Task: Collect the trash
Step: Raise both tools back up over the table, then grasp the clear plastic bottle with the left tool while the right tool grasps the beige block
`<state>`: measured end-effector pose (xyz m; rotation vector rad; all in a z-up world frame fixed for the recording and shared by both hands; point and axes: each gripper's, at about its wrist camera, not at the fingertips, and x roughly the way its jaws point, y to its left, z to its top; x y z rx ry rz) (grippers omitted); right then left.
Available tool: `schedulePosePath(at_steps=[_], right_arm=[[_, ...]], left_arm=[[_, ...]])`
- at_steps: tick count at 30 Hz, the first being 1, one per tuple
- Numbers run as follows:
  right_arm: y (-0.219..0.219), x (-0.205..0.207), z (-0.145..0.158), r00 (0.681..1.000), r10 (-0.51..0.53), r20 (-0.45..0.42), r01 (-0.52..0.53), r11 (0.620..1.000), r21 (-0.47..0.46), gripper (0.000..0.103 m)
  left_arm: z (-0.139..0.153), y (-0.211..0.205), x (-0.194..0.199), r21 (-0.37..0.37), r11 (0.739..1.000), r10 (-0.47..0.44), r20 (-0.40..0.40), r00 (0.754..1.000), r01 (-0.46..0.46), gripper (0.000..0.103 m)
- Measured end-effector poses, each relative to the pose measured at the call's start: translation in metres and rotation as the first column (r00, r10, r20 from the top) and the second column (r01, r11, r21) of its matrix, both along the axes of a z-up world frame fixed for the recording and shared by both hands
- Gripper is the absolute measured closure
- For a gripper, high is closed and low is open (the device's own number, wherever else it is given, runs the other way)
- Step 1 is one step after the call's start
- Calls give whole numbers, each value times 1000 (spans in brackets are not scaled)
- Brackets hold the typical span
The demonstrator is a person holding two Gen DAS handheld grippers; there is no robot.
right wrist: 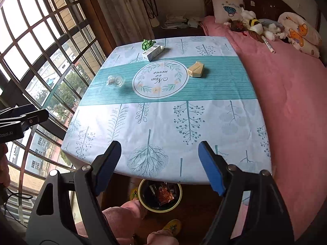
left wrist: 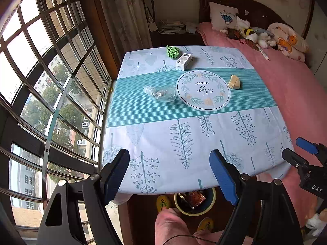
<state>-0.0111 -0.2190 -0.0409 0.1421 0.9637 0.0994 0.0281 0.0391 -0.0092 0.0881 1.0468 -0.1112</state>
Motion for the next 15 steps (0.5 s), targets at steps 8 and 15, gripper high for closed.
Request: schedulePosePath(at_steps=[8,15], right_arm=[[13,77,-18,993,-112,-41,110,993,-39,33],[13,158,-52,952,-272,-138,271,962,-25,34]], left_arm=[[-50,44,143,-130,992,-23,-123,992,7,34],[-137,80,271,-290,953,-7,-322,947,-92,37]])
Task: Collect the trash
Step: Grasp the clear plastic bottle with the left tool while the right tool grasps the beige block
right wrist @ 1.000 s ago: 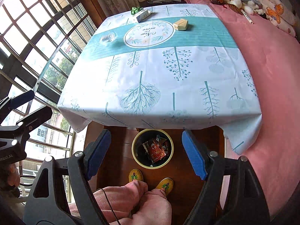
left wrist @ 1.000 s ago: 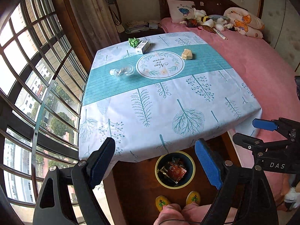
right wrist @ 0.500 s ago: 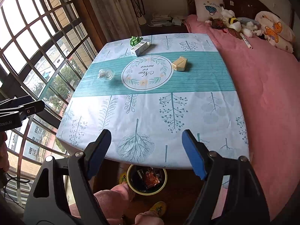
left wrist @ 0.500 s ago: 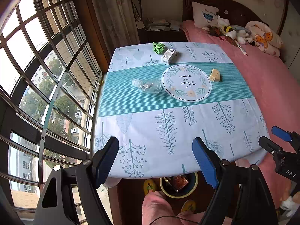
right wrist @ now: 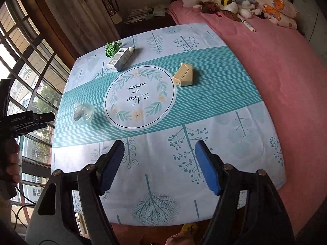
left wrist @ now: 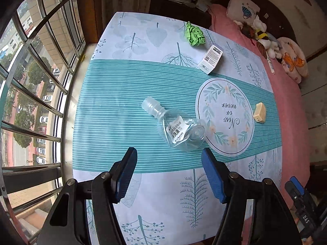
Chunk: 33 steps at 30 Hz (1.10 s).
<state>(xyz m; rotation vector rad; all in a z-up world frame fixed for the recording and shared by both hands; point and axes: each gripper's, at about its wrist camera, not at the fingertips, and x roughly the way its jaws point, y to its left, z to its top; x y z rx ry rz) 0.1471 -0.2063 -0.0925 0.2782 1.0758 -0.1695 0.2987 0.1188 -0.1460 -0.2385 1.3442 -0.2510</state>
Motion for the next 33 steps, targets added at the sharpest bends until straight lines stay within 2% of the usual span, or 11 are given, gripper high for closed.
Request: schedulePosePath(at_steps=[5,11,13,15,16,18,20,26,33], right_arm=[[-14,47,-29,992,-119,-48,120,993,10,34],[-30,89,-54,978,-191,-82,190,982,-10,34],[-34,101,-61,976,-201,-88,200,979,-20,34],[-39,112,-68,973,-212,-94,210,977,-32,34],[-42,119,-72,970,-219,-102,216,976,-38,34],[-48,130,-81,965,-234,-116,230,972,-46,34],[-55,140,-89,960,-249,-125,244,968,-56,34],[-71,169,-108,953,-273,-134,265,961,-72,34],[-75,201,-127,950,-272,-153,259,961,-98,34]], left_arm=[[-62,-19,45,-40,999,-34,-100,994,30,37],[-102,-47,60,-55,996,-84,-179,980,75,37],[-99,-57,61,-60,994,-100,-153,983,92,36],[-99,-69,62,-72,990,-134,-165,977,124,44],[-98,-73,62,-55,990,-134,-155,979,126,45],[-97,-84,62,-50,986,-167,-151,974,161,66],[-97,-92,61,-51,981,-195,-145,970,190,68],[-80,-111,60,16,964,-266,-31,964,266,71],[-66,-108,65,51,960,-276,31,961,274,71]])
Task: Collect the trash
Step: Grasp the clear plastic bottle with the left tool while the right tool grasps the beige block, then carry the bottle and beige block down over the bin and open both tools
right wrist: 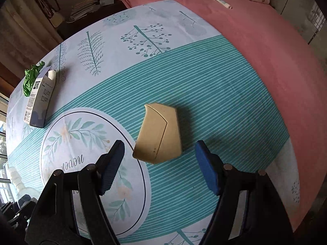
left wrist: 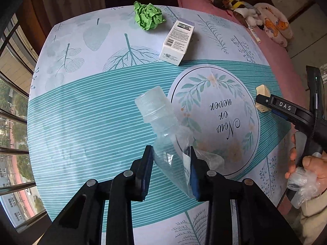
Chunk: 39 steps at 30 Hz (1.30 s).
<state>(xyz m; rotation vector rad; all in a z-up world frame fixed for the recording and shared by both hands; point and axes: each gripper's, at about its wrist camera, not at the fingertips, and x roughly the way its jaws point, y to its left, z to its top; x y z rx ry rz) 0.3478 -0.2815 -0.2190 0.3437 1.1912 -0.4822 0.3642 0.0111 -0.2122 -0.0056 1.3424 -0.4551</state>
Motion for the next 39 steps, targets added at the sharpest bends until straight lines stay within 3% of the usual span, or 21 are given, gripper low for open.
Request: schedulePosePath(at_steps=[3,10,18,23,28,33,39], right_arm=[[2,4,-9,999,15,-35,-16,1000,-13,57],[12,-18,1,998,64,17,-65,997,40,58],[37,-78,37,983,154,104,-169,972,163,58],[58,-132,71,947,281,157,-308,933,185,58],[71,-202,97,890,404,209,-444,872,206,58],[83,-283,111,810,535,240,-580,791,194,58],[92,-376,107,755,615,227,-655,727,207,58]], left_arm=[[3,1,1,3,1000,0,16,1000,0,71],[19,8,-14,9,1000,-3,76,997,3,71],[41,14,-63,17,999,25,115,993,-27,71],[61,14,-126,11,998,63,138,988,-65,71],[78,11,-211,-5,993,121,159,980,-122,71],[88,4,-306,-13,986,165,165,972,-166,71],[86,-9,-406,10,990,139,151,979,-142,71]])
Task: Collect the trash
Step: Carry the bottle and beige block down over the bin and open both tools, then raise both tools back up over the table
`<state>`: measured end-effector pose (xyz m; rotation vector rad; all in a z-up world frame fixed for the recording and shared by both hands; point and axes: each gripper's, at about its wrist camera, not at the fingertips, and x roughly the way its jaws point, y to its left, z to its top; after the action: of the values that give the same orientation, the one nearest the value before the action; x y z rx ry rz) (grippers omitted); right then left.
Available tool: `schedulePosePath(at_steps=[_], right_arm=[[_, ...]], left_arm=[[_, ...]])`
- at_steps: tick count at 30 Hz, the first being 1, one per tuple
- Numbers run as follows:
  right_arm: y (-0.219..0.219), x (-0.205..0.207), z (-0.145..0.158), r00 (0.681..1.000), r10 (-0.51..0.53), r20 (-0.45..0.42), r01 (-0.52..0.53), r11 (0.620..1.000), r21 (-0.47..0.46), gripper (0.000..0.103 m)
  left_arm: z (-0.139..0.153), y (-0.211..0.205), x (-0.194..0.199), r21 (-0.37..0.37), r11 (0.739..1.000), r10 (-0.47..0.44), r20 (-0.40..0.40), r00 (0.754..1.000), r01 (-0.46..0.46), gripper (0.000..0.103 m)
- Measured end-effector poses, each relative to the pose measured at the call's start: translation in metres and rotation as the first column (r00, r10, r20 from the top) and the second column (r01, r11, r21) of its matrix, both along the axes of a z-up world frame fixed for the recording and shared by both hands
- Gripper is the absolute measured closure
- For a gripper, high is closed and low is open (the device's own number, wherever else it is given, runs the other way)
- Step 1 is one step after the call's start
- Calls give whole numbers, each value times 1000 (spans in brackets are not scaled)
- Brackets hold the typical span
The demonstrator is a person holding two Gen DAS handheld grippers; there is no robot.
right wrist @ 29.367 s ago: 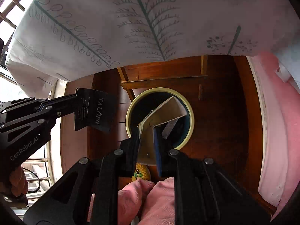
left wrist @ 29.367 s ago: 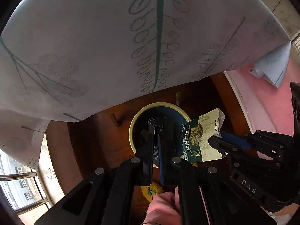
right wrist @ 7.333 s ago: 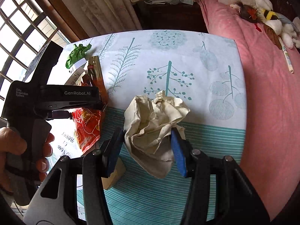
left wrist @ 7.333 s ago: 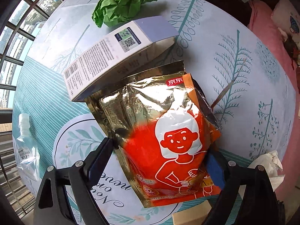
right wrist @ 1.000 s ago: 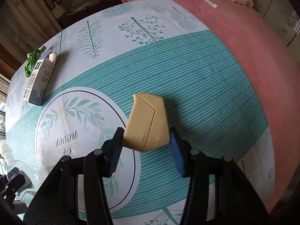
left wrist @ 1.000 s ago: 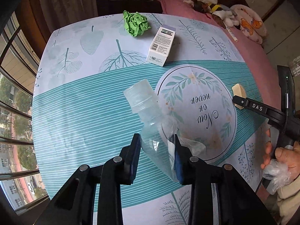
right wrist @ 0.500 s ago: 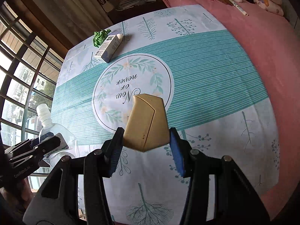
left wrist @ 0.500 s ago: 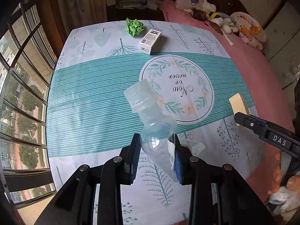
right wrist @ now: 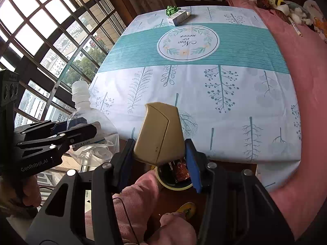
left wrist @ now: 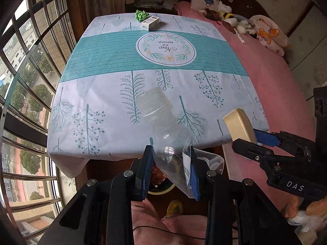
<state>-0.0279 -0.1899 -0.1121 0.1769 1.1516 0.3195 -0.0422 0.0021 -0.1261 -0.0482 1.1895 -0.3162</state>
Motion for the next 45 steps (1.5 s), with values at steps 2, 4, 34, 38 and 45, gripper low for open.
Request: schedulePosePath(at_steps=[2,4,34,38,45], right_arm=[[2,-24,-8,1000,6,-26,-6,1000,11,58],[5,-44,-19,998,8,-56,-7,1000,14,58],[-14,-76,-381,890,-293,-348,328,944,44,46],[-9,-79,-388,889,-296,-349,328,944,35,41],[2,-77,-377,901,-278,-334,295,955,0,37]], left_arm=[[-6,-3,-28,10,1000,-16,-16,1000,16,71],[-13,-5,-51,23,999,-34,-30,999,34,71],[-394,-2,-60,142,969,-174,-198,965,204,21],[-403,9,-54,153,974,-138,-192,972,169,17],[-377,18,-50,166,978,-96,-175,980,125,16]])
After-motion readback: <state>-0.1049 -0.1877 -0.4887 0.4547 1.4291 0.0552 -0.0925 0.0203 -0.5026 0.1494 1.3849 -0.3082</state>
